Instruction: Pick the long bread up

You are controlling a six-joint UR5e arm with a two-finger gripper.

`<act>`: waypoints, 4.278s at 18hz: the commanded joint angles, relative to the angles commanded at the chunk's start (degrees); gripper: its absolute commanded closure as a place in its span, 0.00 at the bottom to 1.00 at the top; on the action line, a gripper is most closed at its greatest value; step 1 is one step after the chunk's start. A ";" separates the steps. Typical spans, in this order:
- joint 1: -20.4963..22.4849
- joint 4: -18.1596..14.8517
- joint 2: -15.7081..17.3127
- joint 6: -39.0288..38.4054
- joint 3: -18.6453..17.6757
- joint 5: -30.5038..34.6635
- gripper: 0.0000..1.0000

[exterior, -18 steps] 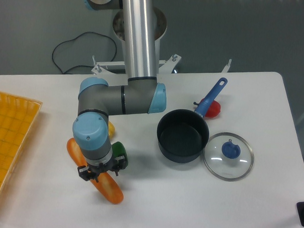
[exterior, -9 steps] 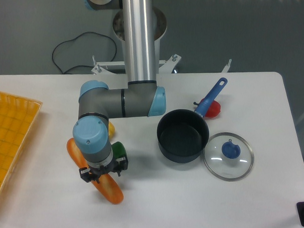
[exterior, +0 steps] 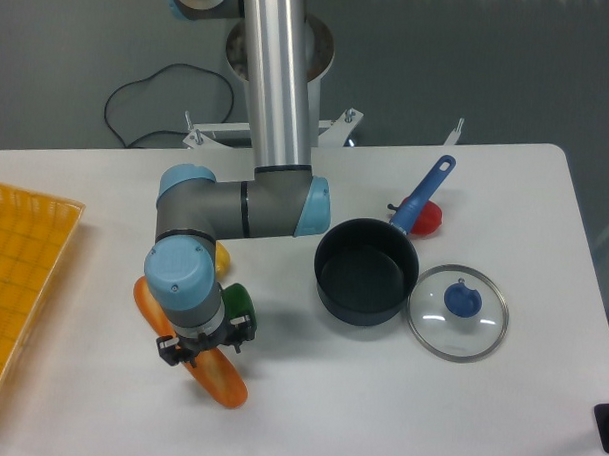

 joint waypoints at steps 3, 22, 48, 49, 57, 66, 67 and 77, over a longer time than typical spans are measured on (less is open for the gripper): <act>-0.09 0.00 0.00 0.01 0.09 0.00 0.00; -0.44 0.26 -2.28 -0.34 0.26 -0.17 0.00; -0.44 0.53 -2.46 -2.89 1.05 -1.93 0.87; -0.44 0.53 -2.37 -2.80 1.05 -1.93 0.87; -0.44 0.18 1.31 -0.87 1.49 -2.02 0.91; 0.00 -1.66 7.82 13.09 1.05 -1.14 0.91; 0.09 -1.93 8.26 15.28 0.97 -1.14 0.91; 7.73 -3.25 15.28 44.04 -2.99 0.53 0.93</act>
